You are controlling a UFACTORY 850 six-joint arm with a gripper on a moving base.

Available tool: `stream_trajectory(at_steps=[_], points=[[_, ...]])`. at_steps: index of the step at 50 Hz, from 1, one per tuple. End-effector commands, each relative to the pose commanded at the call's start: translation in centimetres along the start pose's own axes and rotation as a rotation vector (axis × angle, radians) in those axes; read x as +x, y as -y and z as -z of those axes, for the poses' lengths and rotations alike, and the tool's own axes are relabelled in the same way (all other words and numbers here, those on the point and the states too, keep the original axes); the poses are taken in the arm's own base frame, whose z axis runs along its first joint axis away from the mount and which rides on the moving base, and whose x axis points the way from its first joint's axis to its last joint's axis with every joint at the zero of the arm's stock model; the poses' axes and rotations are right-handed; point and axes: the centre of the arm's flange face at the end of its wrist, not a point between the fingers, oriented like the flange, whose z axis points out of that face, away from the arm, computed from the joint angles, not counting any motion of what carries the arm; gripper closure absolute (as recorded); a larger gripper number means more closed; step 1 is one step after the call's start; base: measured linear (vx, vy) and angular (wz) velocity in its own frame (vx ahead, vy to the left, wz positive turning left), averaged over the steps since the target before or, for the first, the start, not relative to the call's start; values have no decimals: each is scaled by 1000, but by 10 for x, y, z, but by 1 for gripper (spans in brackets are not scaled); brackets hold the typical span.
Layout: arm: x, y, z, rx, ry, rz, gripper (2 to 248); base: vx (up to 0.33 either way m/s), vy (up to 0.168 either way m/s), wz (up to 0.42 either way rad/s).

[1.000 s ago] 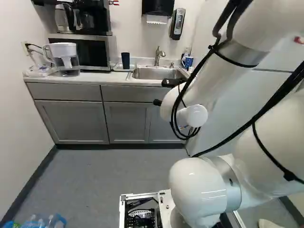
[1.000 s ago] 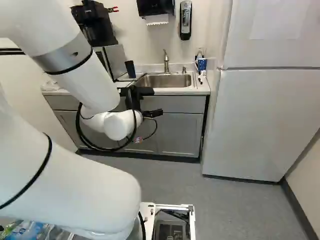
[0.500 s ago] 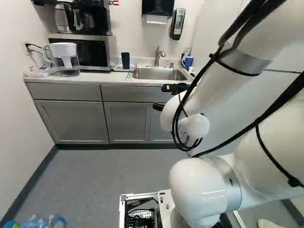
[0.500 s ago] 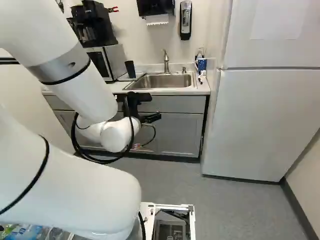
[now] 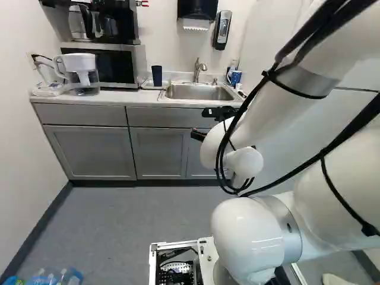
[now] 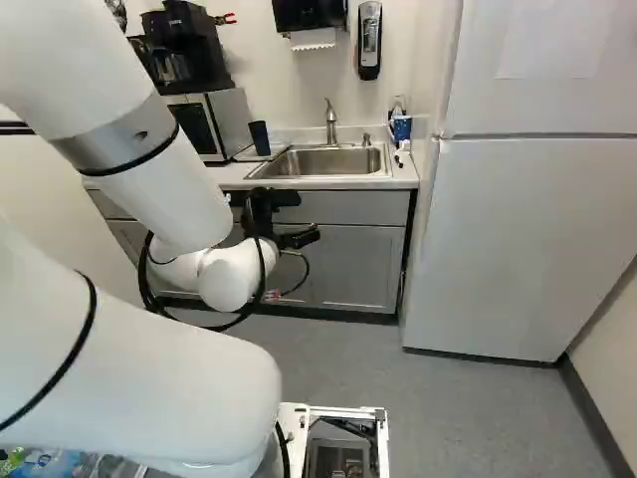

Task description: Rinse the cup and place it in the tray

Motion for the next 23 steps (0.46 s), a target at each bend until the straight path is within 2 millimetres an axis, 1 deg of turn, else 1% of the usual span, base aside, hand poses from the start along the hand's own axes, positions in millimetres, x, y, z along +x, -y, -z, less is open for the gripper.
stream_trajectory(at_steps=[23], points=[[0,0,0,0,0,0,3,0,0,0]])
